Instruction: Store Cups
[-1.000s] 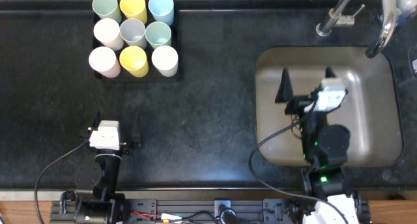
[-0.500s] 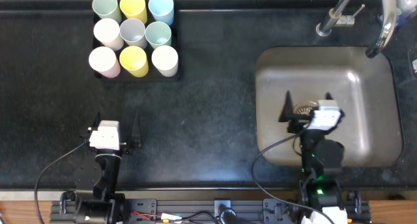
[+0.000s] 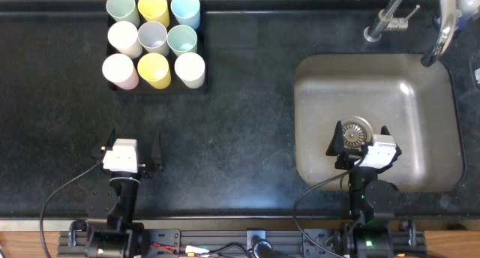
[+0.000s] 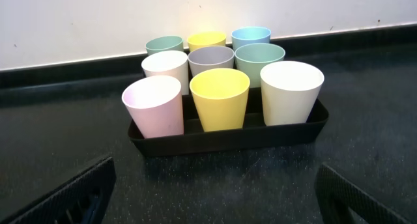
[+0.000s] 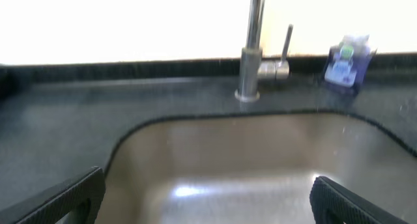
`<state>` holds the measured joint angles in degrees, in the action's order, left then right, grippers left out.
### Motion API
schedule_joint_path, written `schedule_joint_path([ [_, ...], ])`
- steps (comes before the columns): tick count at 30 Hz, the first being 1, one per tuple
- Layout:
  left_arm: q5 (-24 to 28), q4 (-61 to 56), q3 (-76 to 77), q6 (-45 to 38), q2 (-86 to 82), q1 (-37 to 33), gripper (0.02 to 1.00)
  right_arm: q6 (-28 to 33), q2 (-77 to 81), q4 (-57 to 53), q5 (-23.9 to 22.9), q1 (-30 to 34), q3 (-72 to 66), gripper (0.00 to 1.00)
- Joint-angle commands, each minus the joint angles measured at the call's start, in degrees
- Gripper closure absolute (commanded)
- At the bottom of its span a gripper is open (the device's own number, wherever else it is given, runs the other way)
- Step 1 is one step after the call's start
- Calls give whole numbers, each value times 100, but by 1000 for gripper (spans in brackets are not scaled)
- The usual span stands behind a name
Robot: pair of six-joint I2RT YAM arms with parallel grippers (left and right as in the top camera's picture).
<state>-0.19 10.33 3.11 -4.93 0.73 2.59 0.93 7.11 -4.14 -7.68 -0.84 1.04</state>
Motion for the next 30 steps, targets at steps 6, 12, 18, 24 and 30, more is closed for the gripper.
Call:
schedule_joint_path([
  [6, 55, -11, -22, -105, -57, -33, 18, 15, -693, 11, 79, 101, -76, 3],
  [12, 57, -11, -22, -105, -57, -33, 20, 17, -691, 15, 76, 210, -76, 3],
  [18, 55, -11, -22, -105, -57, -33, 20, 17, -686, 15, 74, 203, -76, 3],
  [24, 57, -11, -22, -105, -57, -33, 20, 15, -684, 15, 76, 205, -76, 5],
  [30, 55, -11, -22, -105, -57, -33, 20, 17, -682, 15, 74, 203, -76, 3],
])
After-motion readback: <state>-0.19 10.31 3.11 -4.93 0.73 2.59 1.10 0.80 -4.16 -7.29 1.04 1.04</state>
